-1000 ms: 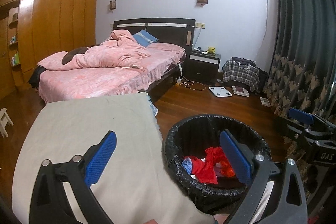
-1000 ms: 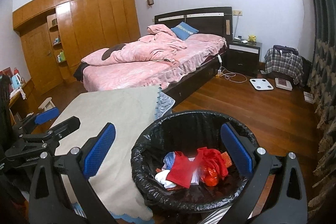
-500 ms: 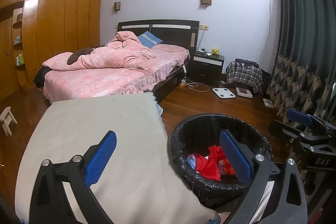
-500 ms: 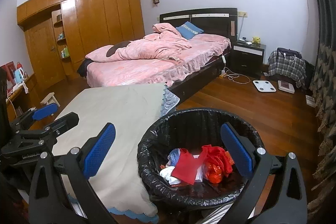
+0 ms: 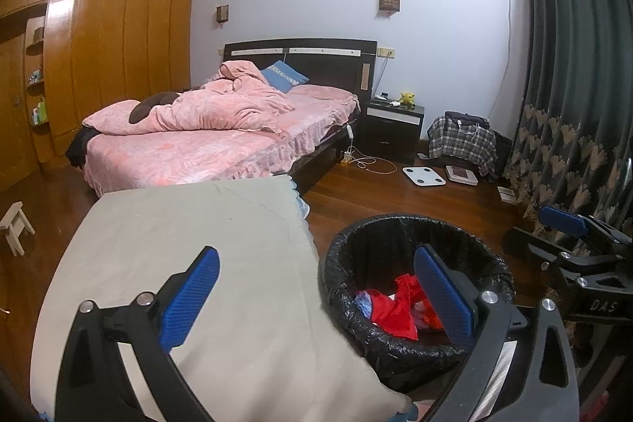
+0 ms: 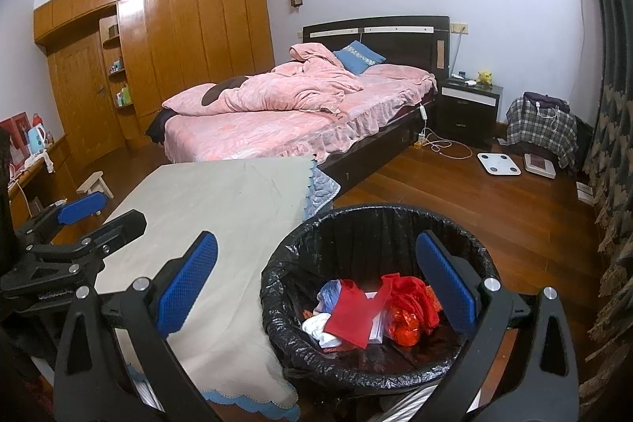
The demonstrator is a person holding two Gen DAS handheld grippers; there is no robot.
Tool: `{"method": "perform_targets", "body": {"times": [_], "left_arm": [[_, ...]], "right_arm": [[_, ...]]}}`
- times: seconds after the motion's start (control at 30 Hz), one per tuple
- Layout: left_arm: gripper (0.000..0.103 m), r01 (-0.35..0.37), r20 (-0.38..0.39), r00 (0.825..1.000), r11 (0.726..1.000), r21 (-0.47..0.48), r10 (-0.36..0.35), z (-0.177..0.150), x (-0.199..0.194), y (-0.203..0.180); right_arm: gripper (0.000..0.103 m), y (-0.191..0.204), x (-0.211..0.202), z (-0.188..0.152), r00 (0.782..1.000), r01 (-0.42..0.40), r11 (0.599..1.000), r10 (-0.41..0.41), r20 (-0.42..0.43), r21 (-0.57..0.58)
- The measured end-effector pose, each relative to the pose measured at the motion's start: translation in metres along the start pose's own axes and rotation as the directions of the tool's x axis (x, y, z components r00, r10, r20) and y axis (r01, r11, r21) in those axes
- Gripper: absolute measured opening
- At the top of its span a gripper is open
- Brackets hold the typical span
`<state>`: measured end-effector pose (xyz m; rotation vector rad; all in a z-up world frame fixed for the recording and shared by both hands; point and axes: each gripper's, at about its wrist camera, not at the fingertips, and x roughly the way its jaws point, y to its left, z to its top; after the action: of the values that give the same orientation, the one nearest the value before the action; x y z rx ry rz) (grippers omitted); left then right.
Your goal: Collect trash
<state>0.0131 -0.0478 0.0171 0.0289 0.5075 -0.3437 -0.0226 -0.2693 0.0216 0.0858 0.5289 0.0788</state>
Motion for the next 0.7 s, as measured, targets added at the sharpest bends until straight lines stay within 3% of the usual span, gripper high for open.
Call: {"method": "perform_targets", "body": {"times": [0.7], "left_arm": [[0.097,-0.003,0.001,1.0,1.0,0.002,0.003,0.0003,-0.0016,0.0021]], "right_arm": [[0.098,0.0017,0.0009,-0.0009,1.0,0.0,1.0,0.0,0.001,-0.003]]}}
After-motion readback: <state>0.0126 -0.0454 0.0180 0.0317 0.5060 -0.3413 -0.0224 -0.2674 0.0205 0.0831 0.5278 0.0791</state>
